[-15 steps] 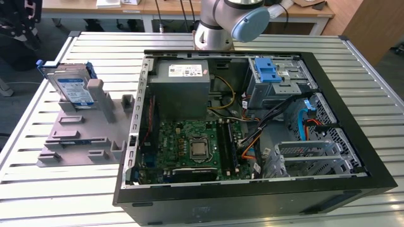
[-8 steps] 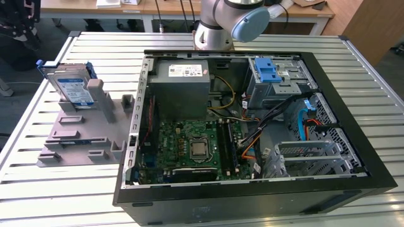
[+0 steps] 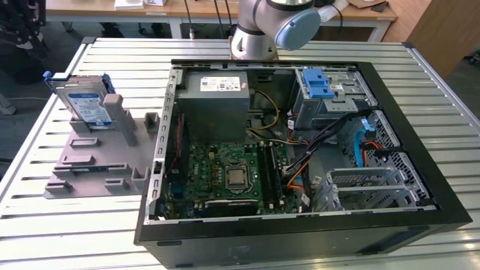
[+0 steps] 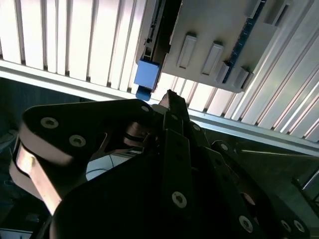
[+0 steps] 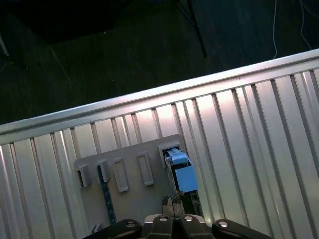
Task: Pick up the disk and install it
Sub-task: 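Pick up the disk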
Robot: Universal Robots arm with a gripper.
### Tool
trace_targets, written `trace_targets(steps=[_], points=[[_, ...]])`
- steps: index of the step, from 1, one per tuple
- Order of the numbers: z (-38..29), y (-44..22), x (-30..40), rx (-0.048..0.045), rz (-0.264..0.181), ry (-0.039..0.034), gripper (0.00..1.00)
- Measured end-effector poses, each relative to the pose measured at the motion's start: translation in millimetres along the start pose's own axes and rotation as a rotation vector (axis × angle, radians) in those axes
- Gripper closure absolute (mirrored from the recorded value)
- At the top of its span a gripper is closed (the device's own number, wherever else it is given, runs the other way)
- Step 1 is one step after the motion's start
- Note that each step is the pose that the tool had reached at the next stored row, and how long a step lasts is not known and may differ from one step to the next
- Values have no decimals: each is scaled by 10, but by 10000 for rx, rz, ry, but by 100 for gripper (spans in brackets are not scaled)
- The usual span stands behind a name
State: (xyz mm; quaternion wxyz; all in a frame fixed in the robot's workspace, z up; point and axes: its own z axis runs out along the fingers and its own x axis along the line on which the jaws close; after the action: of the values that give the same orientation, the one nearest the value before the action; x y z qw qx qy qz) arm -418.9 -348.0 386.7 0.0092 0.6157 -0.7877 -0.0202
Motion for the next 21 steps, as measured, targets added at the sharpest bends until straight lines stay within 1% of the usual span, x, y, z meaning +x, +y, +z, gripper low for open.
trace_targets(steps=[5, 8, 10, 21], points=[[1, 0, 0, -8, -743, 32, 89], [2, 0, 0, -10, -1003, 44, 89], [2, 0, 0, -11, -1058, 46, 89], [2, 0, 0, -11, -1062, 46, 89]])
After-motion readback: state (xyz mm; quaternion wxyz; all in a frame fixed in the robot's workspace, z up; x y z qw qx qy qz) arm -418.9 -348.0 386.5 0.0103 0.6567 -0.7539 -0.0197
